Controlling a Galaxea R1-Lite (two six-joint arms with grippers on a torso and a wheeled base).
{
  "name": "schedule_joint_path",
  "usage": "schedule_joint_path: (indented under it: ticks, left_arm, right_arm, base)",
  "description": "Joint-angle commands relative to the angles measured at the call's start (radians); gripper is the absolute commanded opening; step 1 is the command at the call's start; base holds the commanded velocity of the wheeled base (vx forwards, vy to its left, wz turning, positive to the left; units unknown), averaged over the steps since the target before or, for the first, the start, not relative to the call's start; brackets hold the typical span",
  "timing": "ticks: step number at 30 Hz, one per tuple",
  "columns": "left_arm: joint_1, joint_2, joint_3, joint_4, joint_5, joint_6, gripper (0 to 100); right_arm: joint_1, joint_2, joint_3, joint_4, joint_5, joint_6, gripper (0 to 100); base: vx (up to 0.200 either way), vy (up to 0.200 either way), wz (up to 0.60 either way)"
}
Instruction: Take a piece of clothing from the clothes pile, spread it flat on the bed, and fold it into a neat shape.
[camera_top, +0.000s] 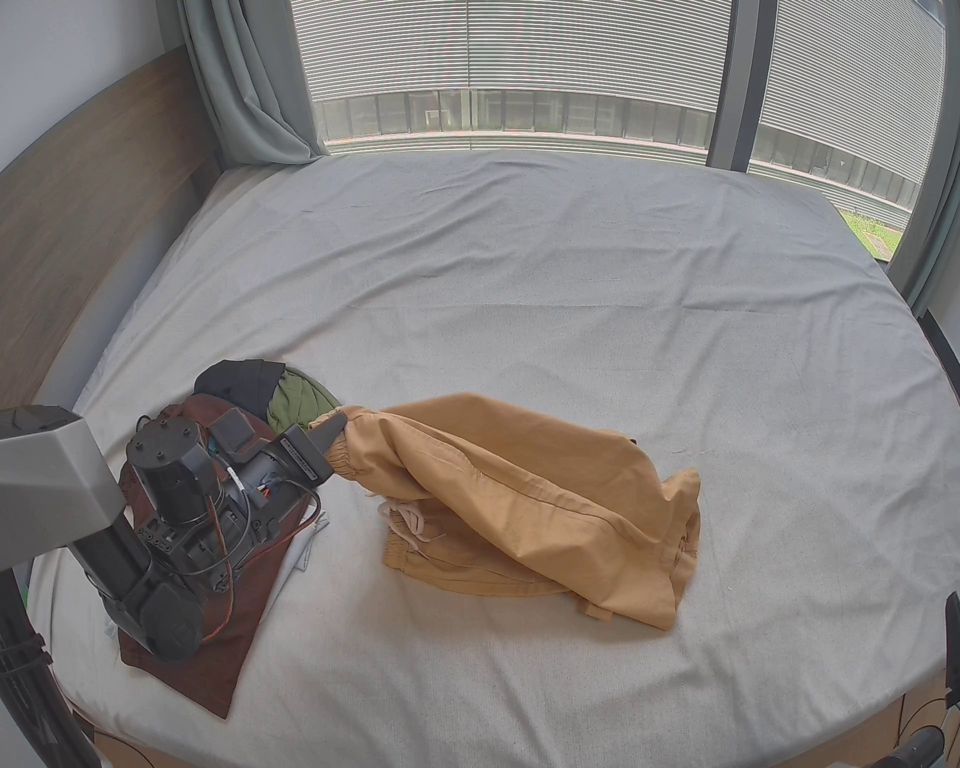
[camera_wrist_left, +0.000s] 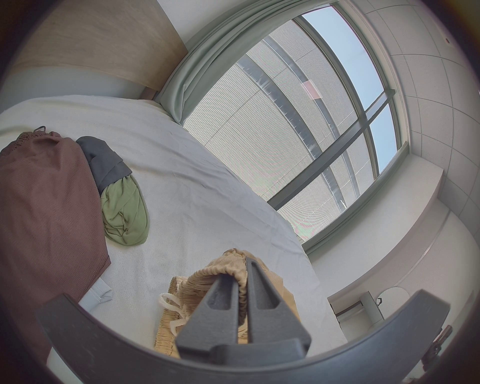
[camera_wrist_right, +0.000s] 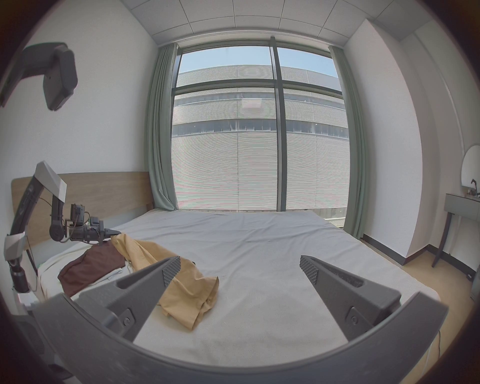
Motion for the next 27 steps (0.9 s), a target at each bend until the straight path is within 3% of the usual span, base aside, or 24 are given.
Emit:
schedule_joint_path:
  ticks: [1, 5, 9, 15, 20, 27]
  left_arm:
    - [0.004, -0.005, -0.016, -0.003, -0.001, 0.004, 0]
    - [0.004, -0.009, -0.014, -0.003, 0.001, 0.006, 0]
    - [0.004, -0.006, -0.006, -0.003, 0.002, 0.029, 0]
    - [-0.002, -0.011, 0.009, -0.001, 0.002, 0.039, 0]
    - [-0.023, -0.037, 0.023, -0.001, 0.002, 0.042, 0]
    - [-0.039, -0.049, 0.049, -0.001, -0.007, 0.069, 0]
  right_arm:
    - [0.105, 0.280, -0.076, -0.011, 0.033, 0.037, 100]
    - [0.174, 0.375, -0.088, -0.012, 0.070, 0.112, 100]
    - [0.209, 0.535, -0.151, -0.015, 0.165, 0.199, 100]
    - [0.209, 0.624, -0.207, -0.009, 0.207, 0.167, 100]
    - [0.266, 0.679, -0.208, -0.009, 0.300, 0.124, 100]
    - [0.380, 0.785, -0.266, -0.017, 0.329, 0.076, 100]
  base:
    - [0.000, 0.000, 0.00]
    - [0.000, 0.000, 0.00]
    - [0.000, 0.000, 0.00]
    - [0.000, 0.000, 0.00]
    - [0.000, 0.000, 0.00]
    - [0.000, 0.000, 0.00]
